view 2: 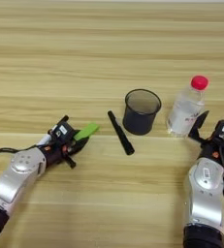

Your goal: Move the objects on the table

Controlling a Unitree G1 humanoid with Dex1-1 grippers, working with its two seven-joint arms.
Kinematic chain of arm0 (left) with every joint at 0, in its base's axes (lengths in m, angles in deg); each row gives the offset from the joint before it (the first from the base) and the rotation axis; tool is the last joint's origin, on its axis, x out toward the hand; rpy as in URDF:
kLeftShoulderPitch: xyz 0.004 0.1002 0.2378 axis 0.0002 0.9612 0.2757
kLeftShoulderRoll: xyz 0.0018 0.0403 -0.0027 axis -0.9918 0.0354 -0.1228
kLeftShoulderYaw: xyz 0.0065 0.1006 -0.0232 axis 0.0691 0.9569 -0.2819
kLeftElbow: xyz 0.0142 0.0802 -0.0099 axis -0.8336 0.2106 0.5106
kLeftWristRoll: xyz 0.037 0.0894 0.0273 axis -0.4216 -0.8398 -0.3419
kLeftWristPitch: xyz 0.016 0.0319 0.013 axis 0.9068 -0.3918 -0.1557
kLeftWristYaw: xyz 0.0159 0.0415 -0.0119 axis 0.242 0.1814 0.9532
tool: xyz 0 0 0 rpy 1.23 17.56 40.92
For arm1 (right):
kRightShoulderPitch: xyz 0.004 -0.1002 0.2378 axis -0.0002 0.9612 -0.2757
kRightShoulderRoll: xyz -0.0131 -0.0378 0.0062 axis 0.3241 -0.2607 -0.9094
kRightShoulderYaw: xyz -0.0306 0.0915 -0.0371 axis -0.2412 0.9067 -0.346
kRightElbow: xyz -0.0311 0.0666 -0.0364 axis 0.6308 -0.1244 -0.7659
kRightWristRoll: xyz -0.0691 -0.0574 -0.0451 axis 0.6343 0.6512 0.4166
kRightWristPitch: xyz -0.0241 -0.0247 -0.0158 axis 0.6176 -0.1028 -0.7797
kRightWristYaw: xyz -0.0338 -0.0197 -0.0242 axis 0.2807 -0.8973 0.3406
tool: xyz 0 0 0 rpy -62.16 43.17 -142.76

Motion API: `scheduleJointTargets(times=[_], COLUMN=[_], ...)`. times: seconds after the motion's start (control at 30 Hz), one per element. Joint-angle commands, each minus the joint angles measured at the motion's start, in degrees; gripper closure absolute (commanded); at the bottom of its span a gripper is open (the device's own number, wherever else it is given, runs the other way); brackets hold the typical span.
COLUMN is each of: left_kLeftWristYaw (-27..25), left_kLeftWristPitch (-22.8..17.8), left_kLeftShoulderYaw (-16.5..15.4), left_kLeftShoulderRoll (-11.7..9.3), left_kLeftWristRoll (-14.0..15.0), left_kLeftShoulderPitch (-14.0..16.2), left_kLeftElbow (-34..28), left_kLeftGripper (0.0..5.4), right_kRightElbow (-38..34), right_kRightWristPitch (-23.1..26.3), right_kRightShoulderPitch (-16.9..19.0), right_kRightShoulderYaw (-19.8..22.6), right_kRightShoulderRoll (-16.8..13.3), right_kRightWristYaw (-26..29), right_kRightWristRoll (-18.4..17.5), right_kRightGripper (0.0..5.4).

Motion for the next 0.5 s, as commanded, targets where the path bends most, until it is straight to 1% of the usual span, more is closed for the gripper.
scheduleJointTargets(times=[0.03, 0.27, 0.4, 0.47, 0.5], left_kLeftWristYaw=[-0.16, -1.83, -2.70, -3.17, -3.27], left_kLeftWristPitch=[-0.56, 1.41, 2.20, 2.49, 2.58], left_kLeftShoulderYaw=[-0.08, -1.08, -2.70, -3.82, -4.06], left_kLeftShoulderRoll=[-0.17, 0.44, 1.47, 1.97, 2.02], left_kLeftWristRoll=[-0.89, 1.10, 3.47, 5.15, 5.52], left_kLeftShoulderPitch=[0.56, 0.83, 1.10, 1.28, 1.30], left_kLeftElbow=[1.74, 1.29, -1.02, -3.21, -3.94], left_kLeftGripper=[4.08, 4.08, 4.08, 4.08, 4.08], right_kRightElbow=[-0.15, -0.22, -0.20, -0.02, 0.07], right_kRightWristPitch=[0.41, 0.39, 0.36, 0.32, 0.31], right_kRightShoulderPitch=[-0.26, -0.15, -0.06, -0.13, -0.16], right_kRightShoulderYaw=[0.06, 0.05, 0.10, 0.18, 0.21], right_kRightShoulderRoll=[0.12, 0.16, 0.10, -0.02, -0.07], right_kRightWristYaw=[-0.23, -0.22, -0.17, -0.10, -0.06], right_kRightWristRoll=[-0.20, -0.19, -0.22, -0.28, -0.31], right_kRightGripper=[0.00, 0.00, 0.00, 0.00, 0.00])
